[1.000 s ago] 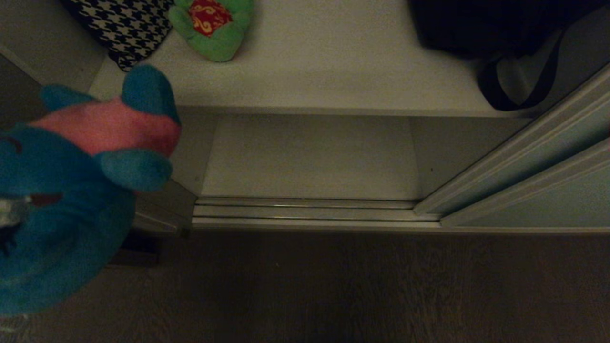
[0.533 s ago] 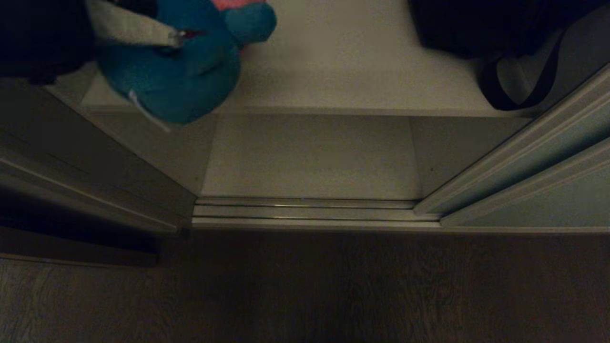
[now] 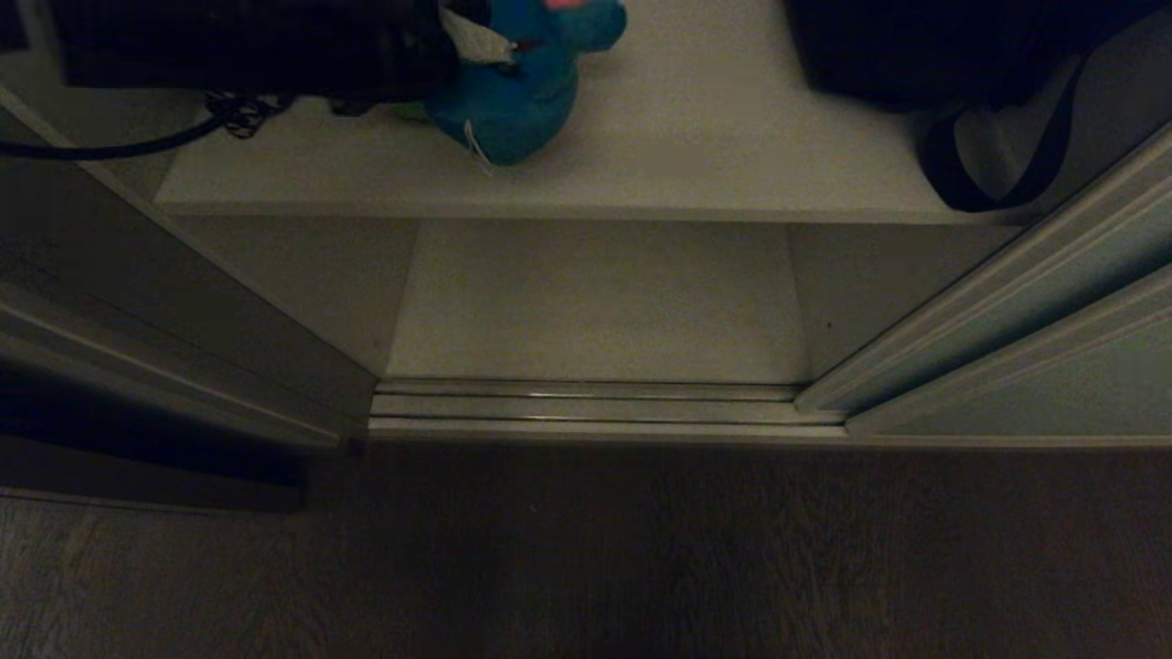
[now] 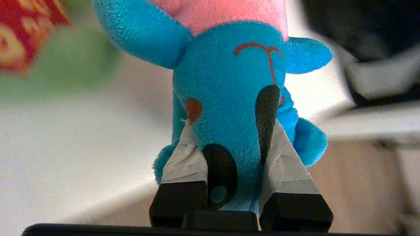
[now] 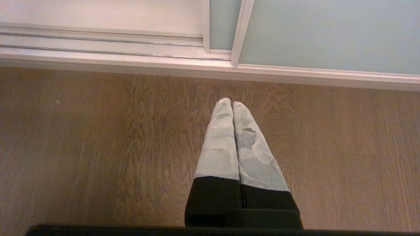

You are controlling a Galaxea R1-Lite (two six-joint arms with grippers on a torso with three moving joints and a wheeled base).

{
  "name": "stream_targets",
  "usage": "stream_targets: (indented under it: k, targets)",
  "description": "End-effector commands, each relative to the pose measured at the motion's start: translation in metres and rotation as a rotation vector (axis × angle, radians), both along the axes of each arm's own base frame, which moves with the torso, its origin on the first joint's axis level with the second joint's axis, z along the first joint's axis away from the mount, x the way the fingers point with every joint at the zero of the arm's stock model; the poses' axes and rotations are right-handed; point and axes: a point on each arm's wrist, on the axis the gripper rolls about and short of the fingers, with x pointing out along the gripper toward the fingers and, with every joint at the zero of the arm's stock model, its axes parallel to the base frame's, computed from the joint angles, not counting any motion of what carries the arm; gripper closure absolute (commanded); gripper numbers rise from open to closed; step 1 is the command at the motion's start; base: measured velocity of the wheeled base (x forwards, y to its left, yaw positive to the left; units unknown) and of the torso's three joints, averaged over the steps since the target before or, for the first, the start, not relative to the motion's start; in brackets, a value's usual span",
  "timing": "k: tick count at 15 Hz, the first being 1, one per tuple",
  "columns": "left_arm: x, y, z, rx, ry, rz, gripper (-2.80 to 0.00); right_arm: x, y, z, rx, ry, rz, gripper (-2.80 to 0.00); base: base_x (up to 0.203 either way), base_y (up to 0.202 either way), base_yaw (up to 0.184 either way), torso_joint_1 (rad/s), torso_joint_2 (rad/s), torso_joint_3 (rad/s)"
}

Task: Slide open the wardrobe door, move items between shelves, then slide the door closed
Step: Place the blue doll on the higher shelf

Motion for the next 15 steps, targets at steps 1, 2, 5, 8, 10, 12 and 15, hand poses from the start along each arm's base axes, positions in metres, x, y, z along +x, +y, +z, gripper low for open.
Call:
stream_targets:
  k: [1,2,5,8,10,12,15]
  targets:
    - [0.029,-0.012,-0.018,0.009,0.015,0.025,0.00,0.000,0.000,0.000,0.000,0.001,0.000,0.00,0.000,0.000,0.000,0.000,0.00,0.000]
    - [0.034,-0.014,-0.016,-0.007,-0.023,0.052,0.00,0.000,0.000,0.000,0.000,0.000,0.000,0.00,0.000,0.000,0.000,0.000,0.00,0.000]
    - [0.043,-0.017,-0.010,-0.059,-0.133,0.147,0.00,0.000,0.000,0.000,0.000,0.000,0.000,0.00,0.000,0.000,0.000,0.000,0.00,0.000]
    - [0.039,-0.025,-0.004,-0.101,-0.175,0.116,0.00,0.000,0.000,0.000,0.000,0.000,0.000,0.00,0.000,0.000,0.000,0.000,0.00,0.000]
    - [0.040,-0.036,-0.010,-0.097,-0.158,0.090,0.00,0.000,0.000,0.000,0.000,0.000,-0.001,0.00,0.000,0.000,0.000,0.000,0.00,0.000]
    - [0.047,-0.041,-0.016,-0.093,-0.153,0.093,0.00,0.000,0.000,0.000,0.000,0.001,0.000,0.00,0.000,0.000,0.000,0.000,0.00,0.000]
    - [0.051,-0.041,-0.017,-0.101,-0.165,0.111,0.00,0.000,0.000,0.000,0.000,0.000,0.000,0.00,0.000,0.000,0.000,0.000,0.00,0.000]
